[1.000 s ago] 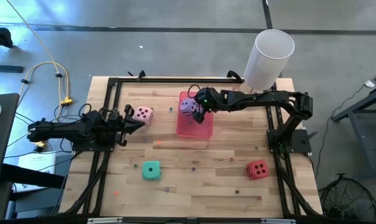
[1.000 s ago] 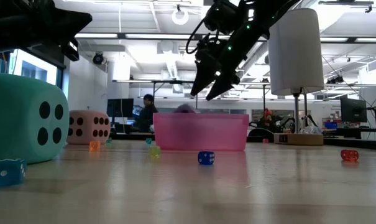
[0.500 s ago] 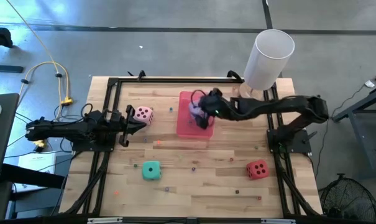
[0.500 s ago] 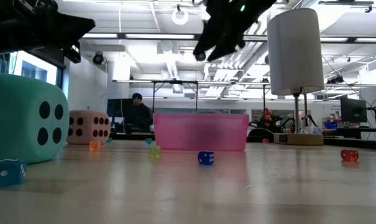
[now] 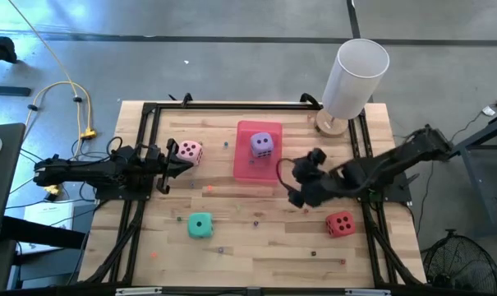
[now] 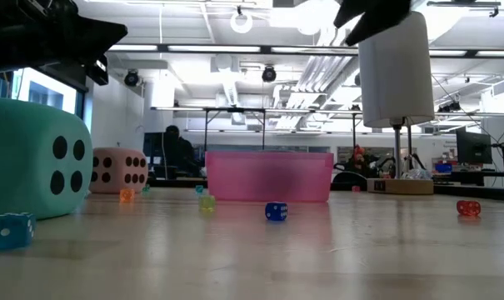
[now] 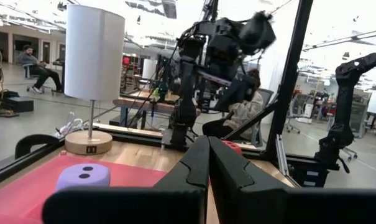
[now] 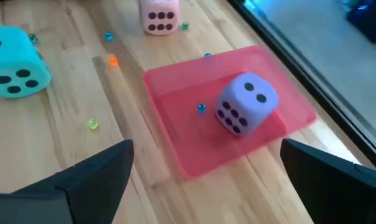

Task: Pick & Place Dice
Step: Put the small red die into the red bin

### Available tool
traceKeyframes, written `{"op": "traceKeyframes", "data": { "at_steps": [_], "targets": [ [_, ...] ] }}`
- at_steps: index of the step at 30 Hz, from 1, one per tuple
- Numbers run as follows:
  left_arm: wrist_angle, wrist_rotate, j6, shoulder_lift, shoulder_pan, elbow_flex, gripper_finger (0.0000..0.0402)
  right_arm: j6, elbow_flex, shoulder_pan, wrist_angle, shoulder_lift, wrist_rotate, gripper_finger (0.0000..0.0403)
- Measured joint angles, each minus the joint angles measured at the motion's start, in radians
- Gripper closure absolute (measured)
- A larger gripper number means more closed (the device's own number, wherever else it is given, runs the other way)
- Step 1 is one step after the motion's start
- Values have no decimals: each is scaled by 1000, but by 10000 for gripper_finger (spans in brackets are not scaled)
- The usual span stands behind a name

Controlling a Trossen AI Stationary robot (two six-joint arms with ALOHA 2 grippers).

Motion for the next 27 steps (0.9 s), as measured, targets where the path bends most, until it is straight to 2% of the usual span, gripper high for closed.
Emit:
{"op": "traceKeyframes", "data": {
  "at_steps": [4, 9, 16, 21, 23, 27],
  "targets": [
    [1, 0, 0, 0, 0, 0, 401, 169, 0, 82, -133, -5, 121, 5],
    [10, 0, 4, 0, 0, 0, 401, 289, -12, 117, -216, -5, 134, 5],
    [53, -1, 4, 0, 0, 0, 401, 252, -21, 121, -337, -5, -108, 5],
    [52, -1, 4, 0, 0, 0, 401, 288, -58, 137, -281, -5, -275, 5],
    [53, -1, 4, 0, 0, 0, 401, 295, -78, 145, -261, -4, -316, 5],
    [52, -1, 4, 0, 0, 0, 401, 276, -116, 153, -162, -4, -328, 4]
  ]
}}
